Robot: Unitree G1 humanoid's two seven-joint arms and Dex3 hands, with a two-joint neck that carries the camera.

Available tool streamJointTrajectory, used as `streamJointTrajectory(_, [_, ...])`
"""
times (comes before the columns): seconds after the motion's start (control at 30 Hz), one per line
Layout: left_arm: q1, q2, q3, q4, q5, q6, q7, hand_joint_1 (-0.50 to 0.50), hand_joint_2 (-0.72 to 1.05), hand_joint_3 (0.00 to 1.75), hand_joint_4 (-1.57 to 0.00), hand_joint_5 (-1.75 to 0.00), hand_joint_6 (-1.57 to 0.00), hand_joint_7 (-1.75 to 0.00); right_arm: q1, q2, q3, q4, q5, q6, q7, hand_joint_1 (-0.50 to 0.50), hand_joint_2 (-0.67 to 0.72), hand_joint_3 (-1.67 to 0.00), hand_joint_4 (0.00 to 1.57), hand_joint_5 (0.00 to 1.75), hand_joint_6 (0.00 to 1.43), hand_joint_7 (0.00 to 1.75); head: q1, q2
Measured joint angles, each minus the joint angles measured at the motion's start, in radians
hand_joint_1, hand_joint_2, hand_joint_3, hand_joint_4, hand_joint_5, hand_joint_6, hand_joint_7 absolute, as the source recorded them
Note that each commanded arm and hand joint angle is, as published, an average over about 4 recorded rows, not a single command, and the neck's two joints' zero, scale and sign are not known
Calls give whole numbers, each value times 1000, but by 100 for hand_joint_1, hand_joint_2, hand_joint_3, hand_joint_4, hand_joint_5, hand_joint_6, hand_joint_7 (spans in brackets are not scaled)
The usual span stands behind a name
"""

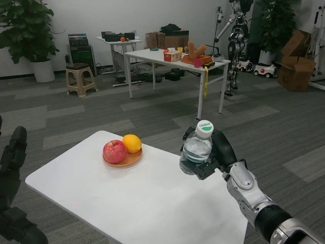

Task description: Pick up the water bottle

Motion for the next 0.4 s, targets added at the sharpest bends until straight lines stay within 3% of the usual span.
streamJointTrajectory(0.4, [-76,7,21,12,91,41,5,-48,-72,9,0,0,0,0,0,0,0,0,0,0,-1,-42,-60,-127,80,129,80,154,3,6])
